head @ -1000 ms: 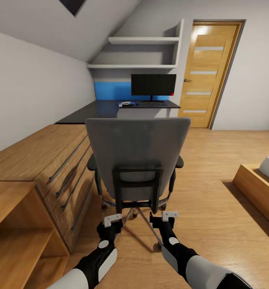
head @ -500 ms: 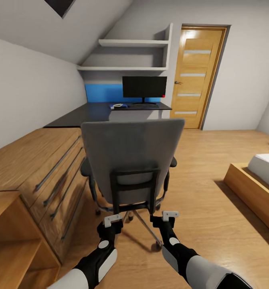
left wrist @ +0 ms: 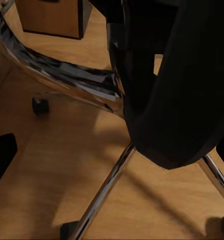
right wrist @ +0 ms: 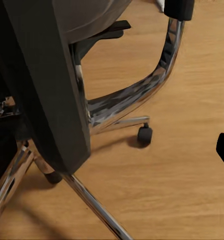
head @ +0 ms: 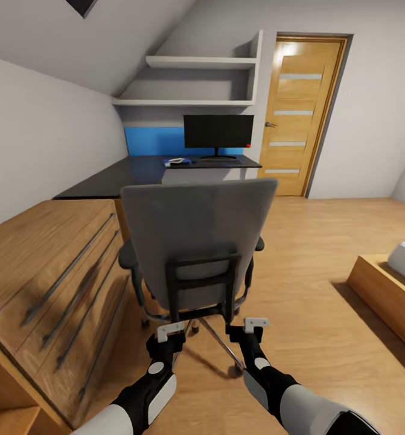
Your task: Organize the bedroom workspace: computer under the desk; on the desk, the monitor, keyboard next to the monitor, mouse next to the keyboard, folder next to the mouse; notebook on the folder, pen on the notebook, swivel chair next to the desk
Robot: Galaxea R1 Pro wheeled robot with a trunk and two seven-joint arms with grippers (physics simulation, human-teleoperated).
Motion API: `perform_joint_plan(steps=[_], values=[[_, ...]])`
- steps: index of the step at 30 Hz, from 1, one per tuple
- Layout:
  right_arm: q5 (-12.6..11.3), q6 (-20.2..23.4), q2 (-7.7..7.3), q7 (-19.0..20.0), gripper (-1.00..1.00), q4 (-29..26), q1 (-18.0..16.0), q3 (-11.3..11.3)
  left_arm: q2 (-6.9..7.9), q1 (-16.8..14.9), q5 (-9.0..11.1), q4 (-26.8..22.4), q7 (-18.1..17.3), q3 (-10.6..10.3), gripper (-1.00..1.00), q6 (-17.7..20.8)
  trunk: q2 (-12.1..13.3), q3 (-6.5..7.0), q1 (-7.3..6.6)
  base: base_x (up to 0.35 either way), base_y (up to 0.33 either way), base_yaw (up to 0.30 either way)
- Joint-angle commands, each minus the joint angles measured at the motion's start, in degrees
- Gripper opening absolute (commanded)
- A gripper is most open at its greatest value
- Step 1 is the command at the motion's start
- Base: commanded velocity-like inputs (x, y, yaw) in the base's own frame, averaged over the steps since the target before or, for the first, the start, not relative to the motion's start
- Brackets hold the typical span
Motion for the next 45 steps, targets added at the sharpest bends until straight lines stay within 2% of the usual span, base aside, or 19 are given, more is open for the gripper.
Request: perform_joint_plan(steps=[1,17,20,27,31,38,39,41,43,45], values=[[-0.36,-0.20,-0.03,-0.46,1.00,0.03,-0.06,0.16,0.00,-0.08,0.33,0.07,0.41,-0.26,1.00,-0.39,-0.02,-0.03,0.02,0.325,0.007,-0.042],[-0.44,-0.20,-0.07,-0.51,1.00,0.03,-0.06,0.16,0.00,-0.08,0.49,0.07,0.78,-0.07,1.00,-0.43,-0.02,0.30,0.02,0.303,-0.003,-0.067],[-0.50,-0.20,-0.10,-0.54,1.00,0.03,-0.06,0.10,0.00,-0.07,0.65,0.07,0.95,0.00,1.00,-0.52,-0.02,0.30,0.02,0.040,-0.007,-0.002],[-0.71,-0.11,-0.22,-0.64,1.00,0.08,-0.06,-0.10,0.70,-0.07,0.98,0.18,1.06,0.20,1.00,-0.55,-0.02,0.30,0.02,-0.262,0.000,0.000],[-1.05,0.27,-1.27,-0.71,1.00,0.05,-0.06,-0.32,1.70,-0.10,2.80,0.31,1.10,0.29,1.00,-0.63,-0.02,0.30,0.02,-0.046,0.000,0.000],[-1.20,0.41,-1.58,-0.75,1.00,0.05,-0.06,-0.46,2.18,-0.08,3.87,2.79,1.26,0.52,1.00,-1.26,-0.02,0.30,0.02,-0.002,0.000,0.000],[-1.22,0.41,-1.60,-0.78,1.00,0.04,-0.06,-0.53,3.07,-0.09,5.65,3.23,2.52,1.99,1.00,-1.61,-0.02,0.30,0.02,0.000,0.000,0.000],[-1.23,0.42,-1.63,-0.80,1.00,0.03,-0.06,-0.64,4.12,-0.07,7.29,3.29,4.90,4.49,1.00,-1.76,-0.02,0.30,0.02,0.000,0.000,0.000],[-1.23,0.42,-1.70,-0.81,1.00,0.03,-0.06,-0.69,4.96,-0.07,8.01,3.06,6.14,6.37,1.00,-1.83,-0.02,0.30,0.02,0.000,0.000,0.000],[-1.24,0.42,-1.72,-1.09,1.00,0.03,-0.06,-0.71,5.39,-0.07,8.31,2.78,6.64,7.17,1.00,-1.85,-0.02,0.30,0.02,0.000,0.000,0.000]])
